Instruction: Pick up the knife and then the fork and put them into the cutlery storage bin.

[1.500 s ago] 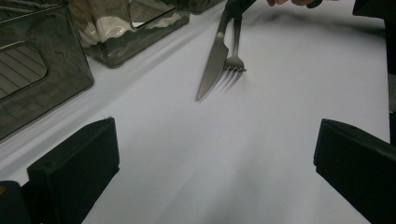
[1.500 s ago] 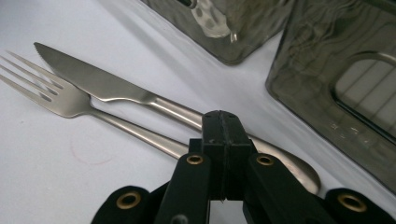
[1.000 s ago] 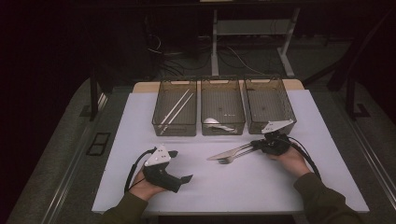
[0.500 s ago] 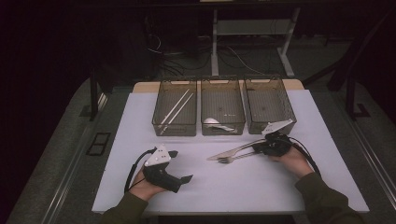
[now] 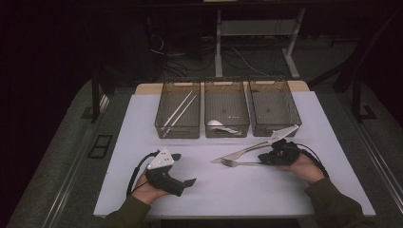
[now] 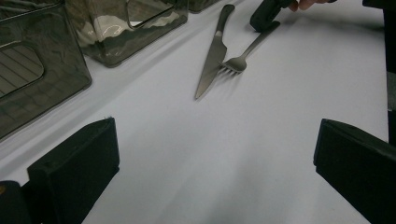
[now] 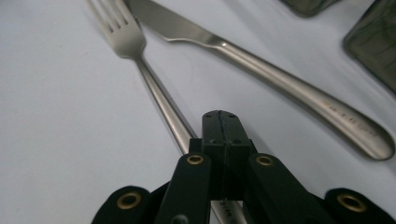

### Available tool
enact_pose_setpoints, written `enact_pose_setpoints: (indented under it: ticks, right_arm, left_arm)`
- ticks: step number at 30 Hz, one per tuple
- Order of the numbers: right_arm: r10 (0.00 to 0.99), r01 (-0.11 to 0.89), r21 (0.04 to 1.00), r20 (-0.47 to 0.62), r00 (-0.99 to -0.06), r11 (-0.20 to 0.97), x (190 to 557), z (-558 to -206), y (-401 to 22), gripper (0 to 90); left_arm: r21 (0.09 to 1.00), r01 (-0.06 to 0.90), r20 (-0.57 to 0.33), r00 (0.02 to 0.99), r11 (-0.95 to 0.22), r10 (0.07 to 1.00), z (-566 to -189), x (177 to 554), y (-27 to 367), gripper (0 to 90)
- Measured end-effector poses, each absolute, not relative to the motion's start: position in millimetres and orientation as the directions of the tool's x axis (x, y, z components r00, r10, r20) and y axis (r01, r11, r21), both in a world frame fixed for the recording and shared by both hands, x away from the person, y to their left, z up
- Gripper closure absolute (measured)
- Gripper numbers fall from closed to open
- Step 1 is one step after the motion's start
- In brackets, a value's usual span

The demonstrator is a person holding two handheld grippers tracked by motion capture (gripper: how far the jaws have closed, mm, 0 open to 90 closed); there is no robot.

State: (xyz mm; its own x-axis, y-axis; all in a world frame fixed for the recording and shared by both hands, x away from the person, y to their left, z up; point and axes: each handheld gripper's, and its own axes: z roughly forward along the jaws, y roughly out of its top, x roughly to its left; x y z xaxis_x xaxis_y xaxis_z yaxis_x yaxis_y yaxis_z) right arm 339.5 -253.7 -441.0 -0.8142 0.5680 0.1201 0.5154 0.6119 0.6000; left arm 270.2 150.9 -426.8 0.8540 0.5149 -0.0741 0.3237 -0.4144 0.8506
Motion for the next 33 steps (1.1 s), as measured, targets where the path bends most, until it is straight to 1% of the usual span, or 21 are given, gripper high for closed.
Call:
enact_pose_setpoints:
  ticks: [11,16,19,23,24,27,30,33]
  right_arm:
    - [0.514,0.491,0.556,0.13,-0.848,0.67,321.0,-436.7,-249.1,89.8]
    - [0.511,0.49,0.563,0.135,-0.849,0.665,319.3,-433.9,-249.6,89.2]
    - [0.512,0.493,0.578,0.146,-0.846,0.65,319.5,-427.7,-251.9,80.4]
    - [0.508,0.485,0.597,0.146,-0.849,0.639,317.4,-414.9,-252.1,65.2]
    - [0.508,0.484,0.599,0.144,-0.849,0.638,316.2,-411.7,-251.1,63.8]
    - [0.508,0.477,0.583,0.124,-0.852,0.658,314.6,-405.0,-246.8,54.7]
    - [0.497,0.464,0.561,0.104,-0.861,0.686,314.1,-403.2,-240.4,50.5]
    - [0.491,0.453,0.543,0.083,-0.867,0.707,316.4,-402.6,-234.3,49.8]
  left_arm:
    - [0.853,0.322,-0.075,0.855,-0.411,0.514,-426.5,269.8,150.9,0.0]
    - [0.855,0.319,-0.074,0.855,-0.409,0.513,-426.2,269.4,150.6,0.0]
    - [0.855,0.32,-0.075,0.855,-0.408,0.513,-426.4,269.5,150.3,0.0]
    - [0.852,0.318,-0.072,0.858,-0.415,0.509,-426.3,269.7,150.3,0.0]
    - [0.852,0.318,-0.071,0.858,-0.416,0.509,-426.2,269.6,150.2,0.0]
    - [0.851,0.319,-0.072,0.857,-0.416,0.51,-426.3,269.3,149.9,0.0]
    - [0.851,0.318,-0.071,0.858,-0.417,0.509,-426.2,269.3,149.7,0.0]
    - [0.852,0.316,-0.07,0.859,-0.417,0.508,-426.3,269.4,149.3,0.0]
